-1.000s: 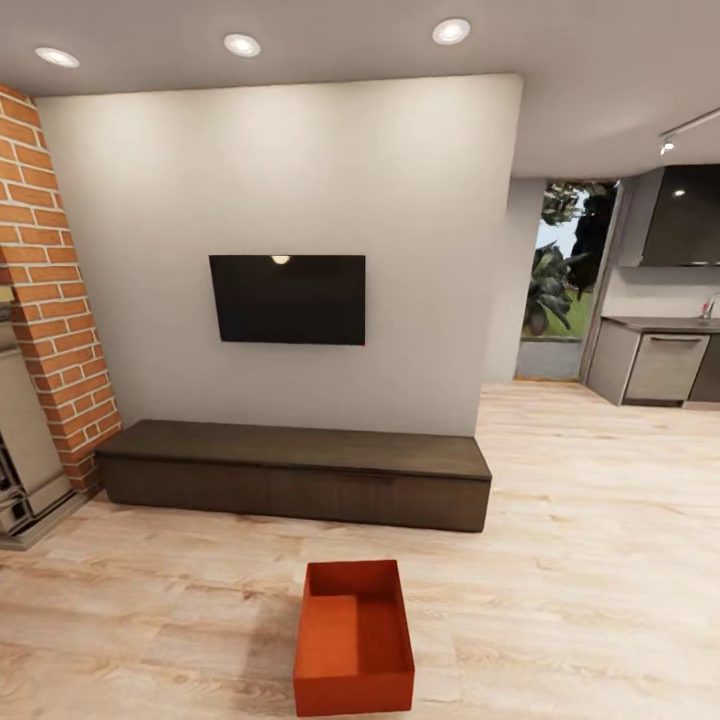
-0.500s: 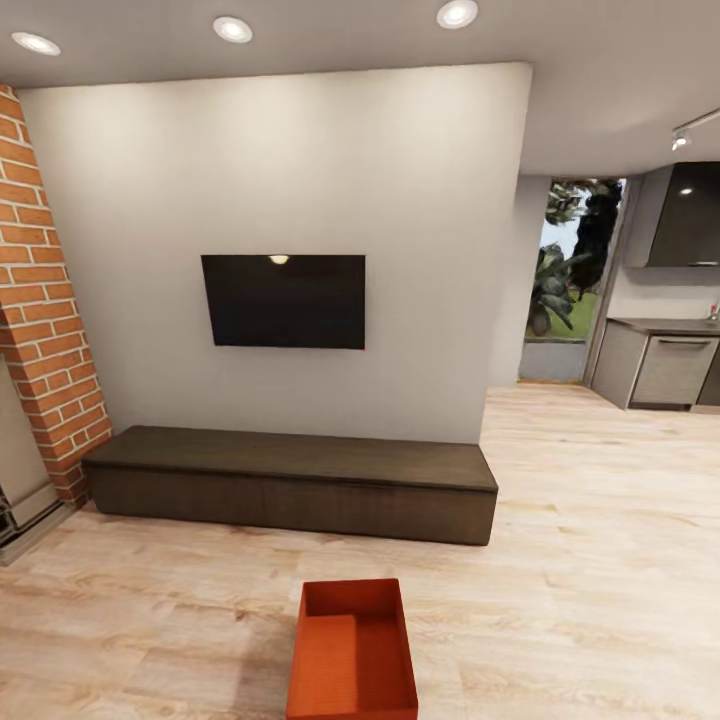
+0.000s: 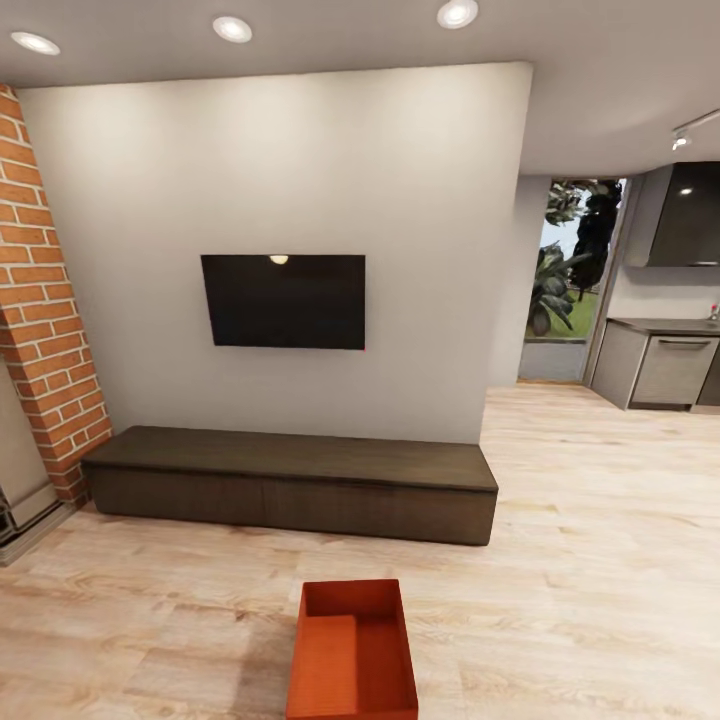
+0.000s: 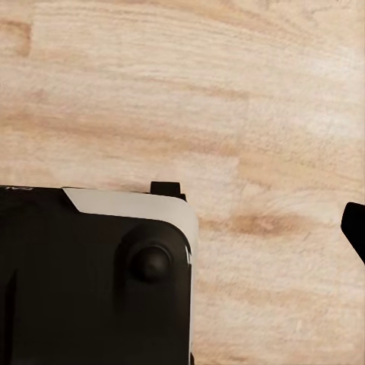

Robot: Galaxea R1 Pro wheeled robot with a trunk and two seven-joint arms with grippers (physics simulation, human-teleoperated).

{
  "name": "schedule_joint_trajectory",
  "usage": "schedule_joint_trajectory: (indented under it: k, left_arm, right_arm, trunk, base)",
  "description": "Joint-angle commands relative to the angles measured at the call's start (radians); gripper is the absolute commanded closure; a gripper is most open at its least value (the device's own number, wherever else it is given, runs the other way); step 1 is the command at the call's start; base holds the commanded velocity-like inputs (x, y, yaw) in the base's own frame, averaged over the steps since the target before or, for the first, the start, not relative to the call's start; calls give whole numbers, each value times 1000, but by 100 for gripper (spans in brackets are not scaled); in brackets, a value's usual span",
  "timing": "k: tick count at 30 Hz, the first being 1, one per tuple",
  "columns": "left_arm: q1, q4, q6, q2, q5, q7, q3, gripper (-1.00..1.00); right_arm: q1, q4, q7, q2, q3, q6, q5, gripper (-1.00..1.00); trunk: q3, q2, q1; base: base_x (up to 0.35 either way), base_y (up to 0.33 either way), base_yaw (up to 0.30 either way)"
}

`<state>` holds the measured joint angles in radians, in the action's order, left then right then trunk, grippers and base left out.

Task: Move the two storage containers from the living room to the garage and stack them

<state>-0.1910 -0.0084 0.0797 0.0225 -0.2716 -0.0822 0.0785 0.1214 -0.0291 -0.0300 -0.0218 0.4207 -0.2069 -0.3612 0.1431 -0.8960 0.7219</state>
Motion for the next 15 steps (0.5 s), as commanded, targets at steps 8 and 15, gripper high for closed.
schedule_joint_trajectory:
  k: [8, 15]
  left_arm:
    - [-1, 1, 3, 0, 0, -1, 7, -100]
    - [-1, 1, 3, 0, 0, -1, 7, -100]
  right_arm:
    - [1, -3, -1, 1, 9, -5, -7, -100]
    - [1, -3, -1, 1, 9, -5, -6, -100]
  trunk:
    - [1, -1, 0]
    - [1, -1, 0]
  base:
    - [213, 0, 0]
    - [307, 0, 0]
